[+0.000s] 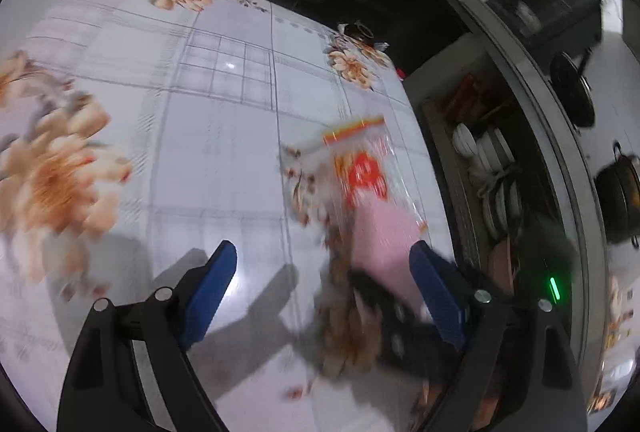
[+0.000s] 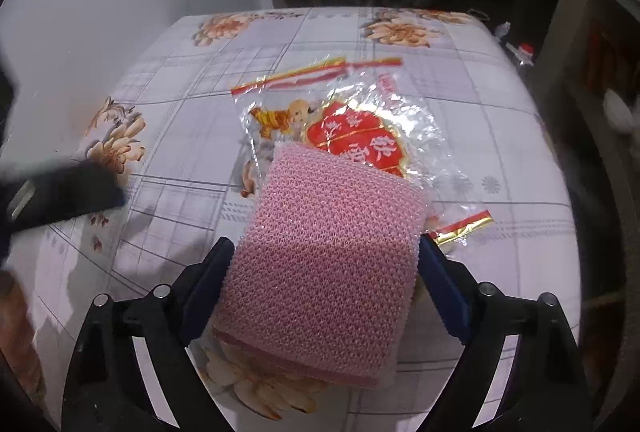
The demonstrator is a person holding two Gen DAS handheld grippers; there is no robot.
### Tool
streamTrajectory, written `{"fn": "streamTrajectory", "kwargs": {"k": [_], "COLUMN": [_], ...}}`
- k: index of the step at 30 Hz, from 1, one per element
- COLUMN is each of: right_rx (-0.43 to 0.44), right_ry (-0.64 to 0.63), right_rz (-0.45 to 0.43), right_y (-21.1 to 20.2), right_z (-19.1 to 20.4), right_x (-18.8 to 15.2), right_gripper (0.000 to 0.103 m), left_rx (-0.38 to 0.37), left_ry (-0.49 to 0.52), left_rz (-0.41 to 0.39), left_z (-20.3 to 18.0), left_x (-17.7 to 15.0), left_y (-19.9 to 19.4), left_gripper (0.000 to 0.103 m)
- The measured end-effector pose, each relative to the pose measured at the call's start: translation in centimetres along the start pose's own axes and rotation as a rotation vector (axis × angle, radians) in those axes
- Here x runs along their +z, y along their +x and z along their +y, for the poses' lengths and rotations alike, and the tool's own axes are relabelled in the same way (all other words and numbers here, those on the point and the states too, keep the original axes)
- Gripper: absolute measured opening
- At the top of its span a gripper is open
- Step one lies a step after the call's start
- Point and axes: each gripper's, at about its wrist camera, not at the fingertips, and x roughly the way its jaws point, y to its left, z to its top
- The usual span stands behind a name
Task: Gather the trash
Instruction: 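Grasp the pink sponge with the right gripper while the left gripper grasps the red-printed snack bag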
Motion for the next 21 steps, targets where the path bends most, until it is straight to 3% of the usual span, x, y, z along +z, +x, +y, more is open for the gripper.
{"fn": "streamTrajectory", "kwargs": {"k": [2, 5, 7, 9, 11, 16, 21], "right_rx": [0.016, 0.042, 0.052, 0.060, 0.074, 0.116, 0.159], "right_ry": [0.016, 0.029, 0.026, 0.026, 0.030, 0.058, 0.112], "right_rz": [-0.006, -0.018, -0.026, -0.032, -0.039, -0.050, -0.042], "right_y": [-0.2, -0.4, -0.4, -0.4, -0.6, -1.2, -2.6], "right_z": [-0.6, -1.3, -1.3, -1.4, -1.5, -2.0, -2.9], "right_x": [-0.2, -0.6, -0.9, -1.1, -1.4, -2.0, -3.3], "right_gripper": [0.083, 0.082, 0.082, 0.081, 0.081, 0.079, 0.079], "left_rx": [-0.008, -0.011, -0.037, -0.054, -0.066, -0.084, -0.015], "left_ry": [-0.022, -0.078, -0.117, -0.115, -0.119, -0.129, -0.032], "left_rz": [0.005, 0.020, 0.050, 0.048, 0.057, 0.062, 0.046], "left_z": [-0.2, 0.0, 0.1, -0.3, -0.8, -1.3, -2.5], "left_x": [1.1, 2.2, 2.4, 2.6, 2.6, 2.3, 0.8], "left_y": [1.7, 4.3, 5.9, 6.7, 7.5, 8.6, 7.1], "left_gripper": [0.085, 0.074, 0.060, 0.056, 0.045, 0.006, 0.001]}}
